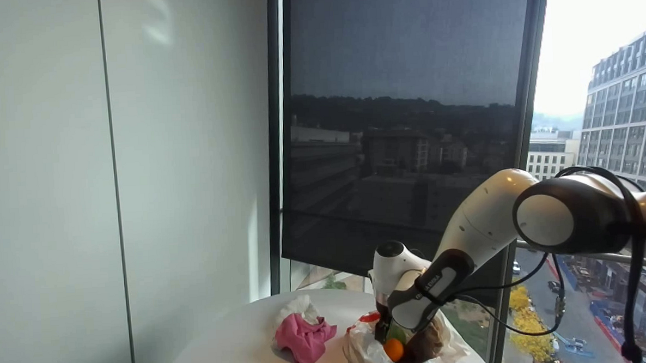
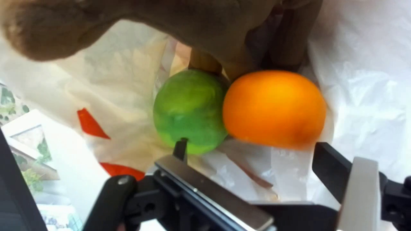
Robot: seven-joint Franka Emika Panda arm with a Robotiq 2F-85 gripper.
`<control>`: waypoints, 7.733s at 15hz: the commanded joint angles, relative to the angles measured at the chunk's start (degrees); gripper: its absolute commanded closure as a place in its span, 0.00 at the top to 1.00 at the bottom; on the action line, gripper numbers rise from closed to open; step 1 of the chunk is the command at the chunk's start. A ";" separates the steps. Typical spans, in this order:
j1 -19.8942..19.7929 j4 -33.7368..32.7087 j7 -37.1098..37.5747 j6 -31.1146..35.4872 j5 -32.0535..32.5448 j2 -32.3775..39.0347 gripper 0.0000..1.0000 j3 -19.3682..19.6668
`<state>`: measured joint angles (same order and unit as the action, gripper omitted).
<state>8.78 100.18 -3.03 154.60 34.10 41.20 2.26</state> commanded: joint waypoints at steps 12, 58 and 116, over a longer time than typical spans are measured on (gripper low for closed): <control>1.83 0.47 -2.62 -22.23 -26.96 -9.85 1.00 -12.10; 5.54 1.58 12.63 -2.77 -24.26 -9.43 0.17 1.37; 7.87 7.85 -20.09 13.06 -18.19 5.51 1.00 -19.47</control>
<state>16.04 106.71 -19.29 163.07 11.80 46.41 -18.34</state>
